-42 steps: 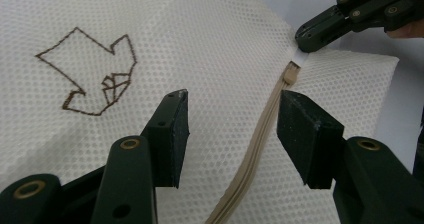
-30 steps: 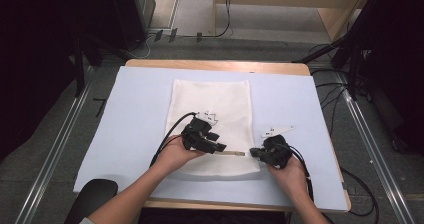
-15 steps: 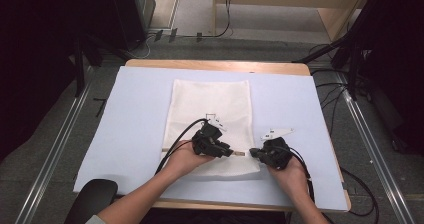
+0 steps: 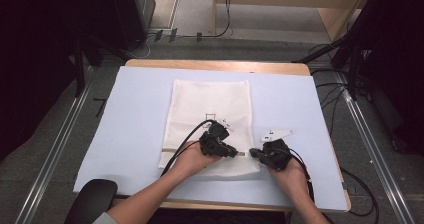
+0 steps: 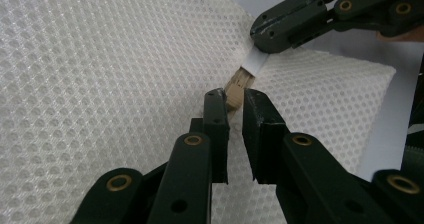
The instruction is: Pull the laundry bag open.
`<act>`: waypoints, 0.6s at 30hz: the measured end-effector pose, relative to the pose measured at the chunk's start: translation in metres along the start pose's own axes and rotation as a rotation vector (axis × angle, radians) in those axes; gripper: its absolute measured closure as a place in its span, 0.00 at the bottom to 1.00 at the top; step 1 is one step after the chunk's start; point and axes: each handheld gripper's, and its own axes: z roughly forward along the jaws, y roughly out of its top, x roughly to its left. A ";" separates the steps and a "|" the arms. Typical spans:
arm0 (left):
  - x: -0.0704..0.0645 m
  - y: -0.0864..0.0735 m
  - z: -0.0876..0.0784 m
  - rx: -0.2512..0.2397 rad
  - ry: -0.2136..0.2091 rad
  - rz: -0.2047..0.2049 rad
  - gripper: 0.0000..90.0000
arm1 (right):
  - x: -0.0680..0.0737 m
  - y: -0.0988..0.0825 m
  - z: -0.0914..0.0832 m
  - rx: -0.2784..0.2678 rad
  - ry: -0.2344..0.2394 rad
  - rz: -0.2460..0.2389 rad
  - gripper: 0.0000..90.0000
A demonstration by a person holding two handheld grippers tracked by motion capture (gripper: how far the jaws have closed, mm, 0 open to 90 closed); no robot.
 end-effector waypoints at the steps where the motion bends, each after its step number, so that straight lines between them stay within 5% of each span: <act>1: 0.000 0.001 0.001 0.002 -0.004 0.002 0.90 | 0.000 0.000 0.000 -0.001 0.000 -0.005 1.00; 13: -0.009 0.009 0.011 0.017 0.015 -0.009 0.90 | 0.001 0.000 0.000 0.005 -0.009 -0.006 1.00; 18: -0.009 0.011 0.013 0.030 0.019 -0.014 0.97 | 0.002 0.001 0.000 0.005 -0.011 -0.006 1.00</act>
